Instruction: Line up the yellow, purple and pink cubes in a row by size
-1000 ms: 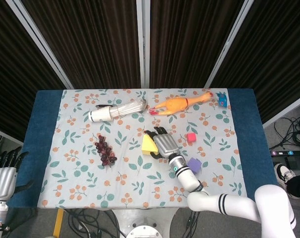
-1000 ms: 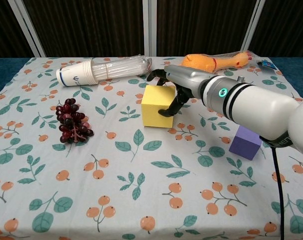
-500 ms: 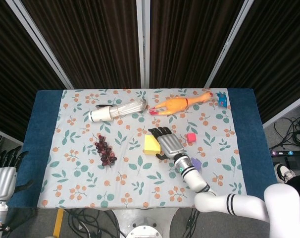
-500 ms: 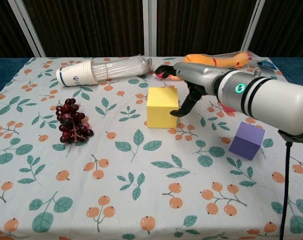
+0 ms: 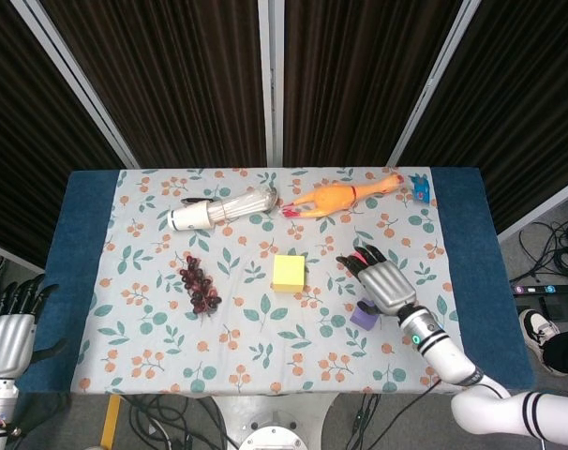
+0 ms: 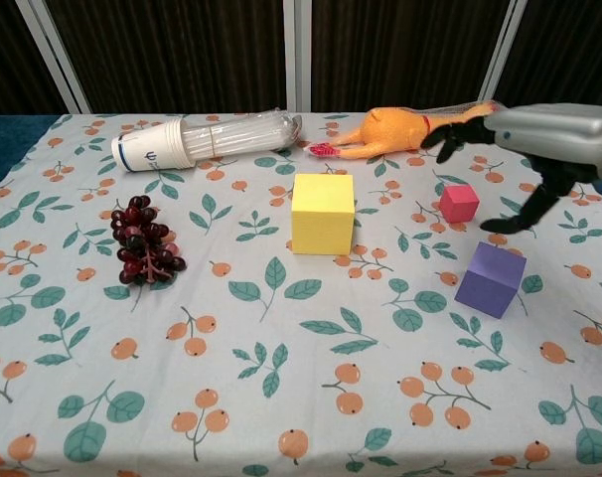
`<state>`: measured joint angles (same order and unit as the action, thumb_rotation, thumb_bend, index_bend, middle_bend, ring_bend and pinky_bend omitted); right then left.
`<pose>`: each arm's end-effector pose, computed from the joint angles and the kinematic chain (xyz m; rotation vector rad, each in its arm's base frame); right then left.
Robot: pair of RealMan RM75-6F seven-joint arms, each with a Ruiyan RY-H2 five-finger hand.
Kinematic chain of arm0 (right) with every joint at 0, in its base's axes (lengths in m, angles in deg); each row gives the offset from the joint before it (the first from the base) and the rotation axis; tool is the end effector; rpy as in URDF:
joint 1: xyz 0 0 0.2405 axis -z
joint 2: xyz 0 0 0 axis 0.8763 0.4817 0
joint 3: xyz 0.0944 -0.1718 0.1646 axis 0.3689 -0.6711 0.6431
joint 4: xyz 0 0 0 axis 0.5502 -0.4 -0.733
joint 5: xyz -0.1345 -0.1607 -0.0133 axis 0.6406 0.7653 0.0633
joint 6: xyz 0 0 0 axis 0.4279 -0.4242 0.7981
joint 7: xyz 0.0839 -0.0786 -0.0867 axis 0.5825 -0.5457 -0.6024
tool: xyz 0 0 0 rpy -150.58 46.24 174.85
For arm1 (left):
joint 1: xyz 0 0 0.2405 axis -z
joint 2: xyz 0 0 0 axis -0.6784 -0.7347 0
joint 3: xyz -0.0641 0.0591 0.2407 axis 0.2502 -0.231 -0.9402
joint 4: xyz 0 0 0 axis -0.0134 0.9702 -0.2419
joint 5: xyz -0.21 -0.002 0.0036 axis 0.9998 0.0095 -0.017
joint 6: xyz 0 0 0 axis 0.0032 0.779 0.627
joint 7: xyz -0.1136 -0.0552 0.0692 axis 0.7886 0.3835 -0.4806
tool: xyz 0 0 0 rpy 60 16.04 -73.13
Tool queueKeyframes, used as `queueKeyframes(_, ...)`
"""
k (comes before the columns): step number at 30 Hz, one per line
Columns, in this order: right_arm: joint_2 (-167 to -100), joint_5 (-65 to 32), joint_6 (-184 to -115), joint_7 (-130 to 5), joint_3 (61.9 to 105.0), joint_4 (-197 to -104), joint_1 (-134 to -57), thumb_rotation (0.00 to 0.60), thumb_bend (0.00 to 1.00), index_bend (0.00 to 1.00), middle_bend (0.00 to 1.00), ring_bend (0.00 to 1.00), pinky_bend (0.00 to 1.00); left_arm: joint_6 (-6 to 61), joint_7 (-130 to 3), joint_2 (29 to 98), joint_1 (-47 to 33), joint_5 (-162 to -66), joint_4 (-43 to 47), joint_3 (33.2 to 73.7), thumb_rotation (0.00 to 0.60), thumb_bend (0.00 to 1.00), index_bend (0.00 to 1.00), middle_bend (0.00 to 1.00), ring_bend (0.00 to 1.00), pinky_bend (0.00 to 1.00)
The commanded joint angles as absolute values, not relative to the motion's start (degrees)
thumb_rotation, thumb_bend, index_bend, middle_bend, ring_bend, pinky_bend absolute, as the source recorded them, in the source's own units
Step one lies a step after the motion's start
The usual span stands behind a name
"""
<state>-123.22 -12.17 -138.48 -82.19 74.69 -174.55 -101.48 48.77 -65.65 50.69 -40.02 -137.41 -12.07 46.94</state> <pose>-0.1792 -0.3018 0.0307 2.0219 -0.9390 0.7651 -0.3303 0.1650 0.1307 -1.3590 -0.9192 -0.8302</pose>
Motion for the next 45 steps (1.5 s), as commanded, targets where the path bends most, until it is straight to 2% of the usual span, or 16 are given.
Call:
queueKeyframes(1,-121.07,-6.15,-137.54,-80.02,70.42,-173.05,-99.11,0.6,0.18,0.12,0.16,0.0,0.0,48.86,-65.52,50.45,-40.01,-137.5,-12.42,46.95,0.6,0.16,0.23,0.16,0.1,0.05)
queueKeyframes(8,-122.42,0.33,-137.84,-77.75,67.65,-166.65,-97.33,0.6,0.19,0.13,0.16,0.0,0.0,48.97,-66.06,49.78,-40.05,-137.51,-13.56,46.96,0.6,0.16,0.23,0.16,0.1,0.05)
queueKeyframes(21,-127.33,5.35,-139.24,-74.03,68.27,-159.19,-96.44,0.6,0.19,0.15,0.15,0.0,0.0,49.64,-66.3,49.39,-40.72,-137.48,-14.44,46.64,0.6,0.16,0.23,0.16,0.1,0.05)
queueKeyframes(33,-129.51,6.38,-138.93,-69.72,69.29,-155.99,-96.17,0.6,0.23,0.37,0.16,0.0,0.0,49.73,-65.85,49.4,-40.94,-137.52,-14.27,46.55,0.6,0.16,0.23,0.16,0.1,0.05)
queueKeyframes(39,-128.73,3.51,-139.88,-66.64,71.99,-157.53,-95.52,0.6,0.23,0.44,0.17,0.0,0.0,49.56,-65.51,49.47,-40.85,-137.58,-13.92,46.59,0.6,0.16,0.23,0.16,0.1,0.05)
queueKeyframes(45,-129.85,-6.6,-138.4,-70.09,77.26,-160.32,-95.81,0.6,0.23,0.49,0.17,0.0,0.0,49.35,-65.37,49.66,-40.58,-137.8,-13.71,46.69,0.6,0.16,0.23,0.16,0.1,0.05)
